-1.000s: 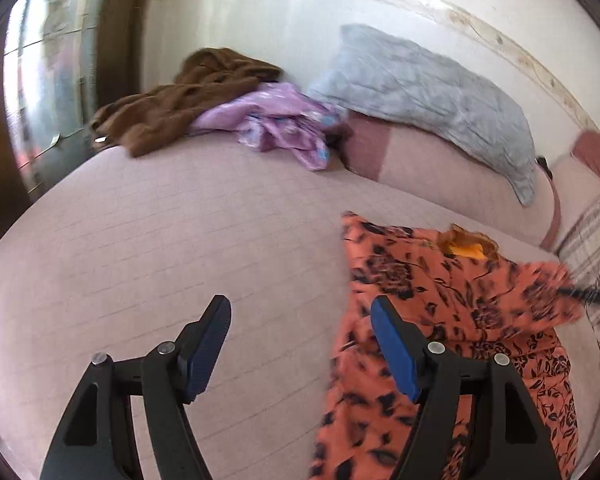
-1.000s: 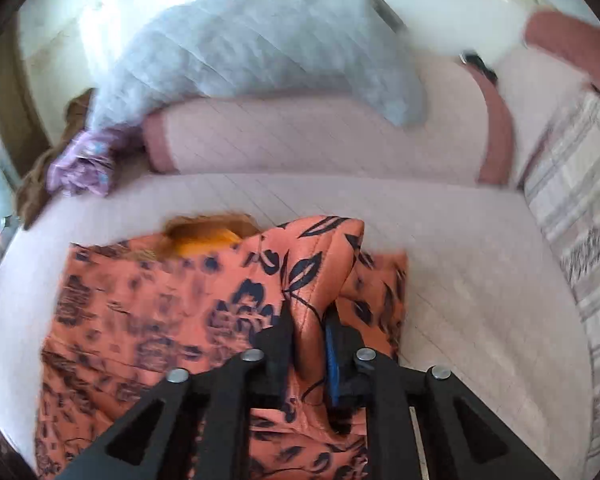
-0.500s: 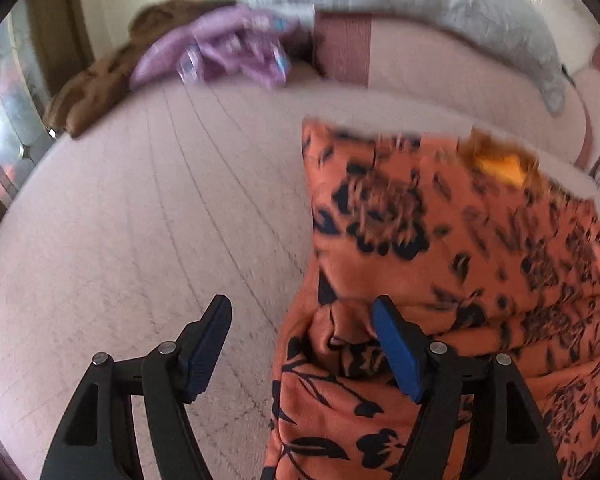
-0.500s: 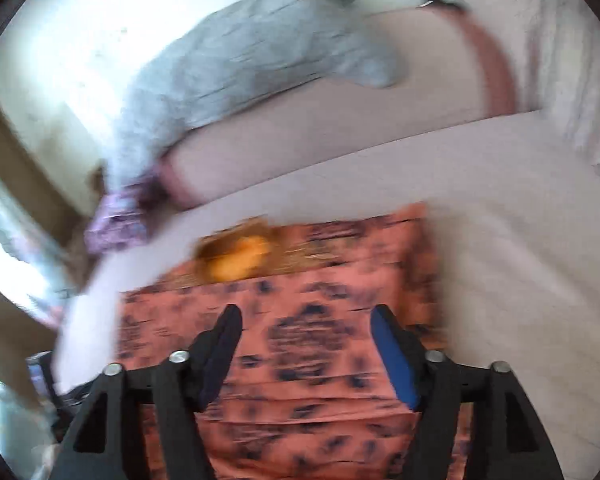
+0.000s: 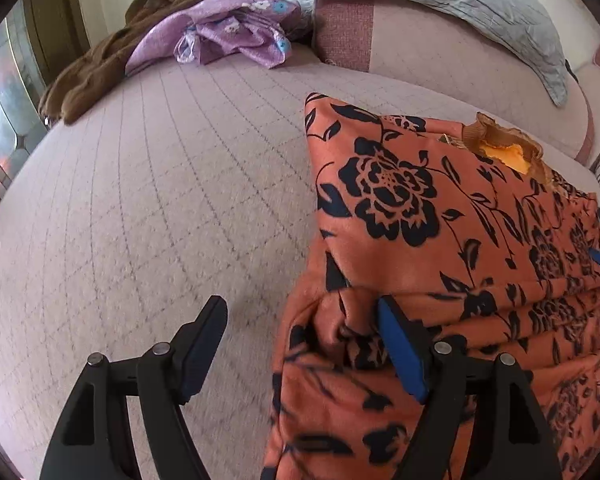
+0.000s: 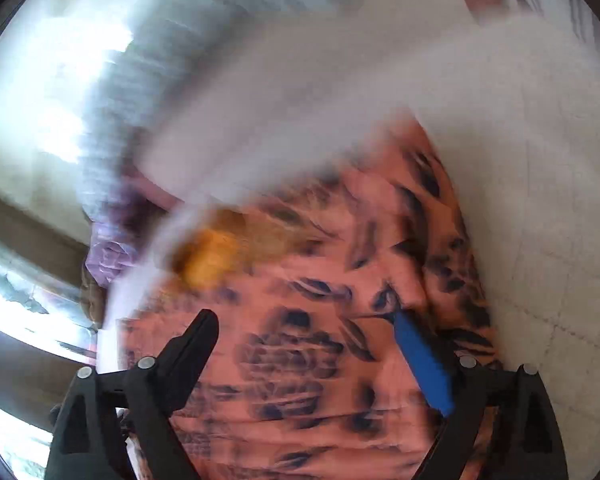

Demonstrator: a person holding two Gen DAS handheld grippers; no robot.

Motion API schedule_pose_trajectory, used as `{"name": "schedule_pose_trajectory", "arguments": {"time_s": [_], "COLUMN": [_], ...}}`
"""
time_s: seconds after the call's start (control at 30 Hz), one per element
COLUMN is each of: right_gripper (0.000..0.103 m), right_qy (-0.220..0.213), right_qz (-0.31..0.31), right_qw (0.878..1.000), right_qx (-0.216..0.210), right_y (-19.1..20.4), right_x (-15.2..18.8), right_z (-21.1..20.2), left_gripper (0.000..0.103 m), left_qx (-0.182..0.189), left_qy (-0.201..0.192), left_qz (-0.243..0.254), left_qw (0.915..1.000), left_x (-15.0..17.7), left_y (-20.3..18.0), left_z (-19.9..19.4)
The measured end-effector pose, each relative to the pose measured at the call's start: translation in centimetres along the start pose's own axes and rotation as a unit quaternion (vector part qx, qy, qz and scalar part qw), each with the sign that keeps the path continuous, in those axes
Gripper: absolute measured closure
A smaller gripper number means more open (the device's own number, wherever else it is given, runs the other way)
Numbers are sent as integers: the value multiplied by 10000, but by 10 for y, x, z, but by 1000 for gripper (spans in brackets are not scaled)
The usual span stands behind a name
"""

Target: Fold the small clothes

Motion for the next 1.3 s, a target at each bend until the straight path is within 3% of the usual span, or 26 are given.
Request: {"name": "schedule_pose_trajectory", "arguments": {"time_s": [0.03,0.17,0.33,0.47,0.53,0.6,0.73,0.83,1.03,1.1,1.17,1.3], "right_gripper": [12,12,12,12,12,12,12,12,14,35,46,50], "right_qy": [-243,-333,-290,8,21,52,-185,-361,206,190,187,200], "right_qz": [139,-48,-384,-346,-365,-483,-425,-101,135,166,278,371], "right_qw": [9995,9993,9988,9977,9988,9979,9982,9969,9994,9994,9991,9989], "right_qx": [-131,-160,85,584,339,439,373,695,242,229,274,220], "right_y": [2,20,2,-40,-49,-47,-50,-73,-81,-83,-89,-98], "right_x": [-3,17,102,176,206,224,240,243,270,274,277,279], "right_z": [-11,-51,-113,-144,-161,-174,-202,-213,-202,-205,-205,-203], "left_gripper": [26,26,26,26,26,26,26,26,26,26,26,26], "left_qx": [22,228,737,805,789,828,995,861,853,763,723,548], "left_qy": [-40,-346,-106,222,334,277,282,390,376,360,412,453], "left_qz": [-20,-58,-485,-479,-502,-515,-690,-689,-630,-662,-668,-601], "left_qw": [10000,9991,9960,9954,9951,9948,9922,9931,9936,9942,9943,9957], "left_x": [3,25,99,155,173,180,197,206,216,219,224,231], "left_y": [6,21,32,28,26,21,14,16,9,13,19,26], "left_z": [-6,-53,-102,-110,-113,-123,-136,-134,-142,-143,-144,-140]}}
Point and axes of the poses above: each gripper's, at about its wrist camera, not at the fingertips, and z roughly the way its jaws point, y to its left, x to its underside, the point moved 9 cm from there along z, roughly the way its jaws point, and after that the axes turned 5 degrees about x, right-handed, at the moved point
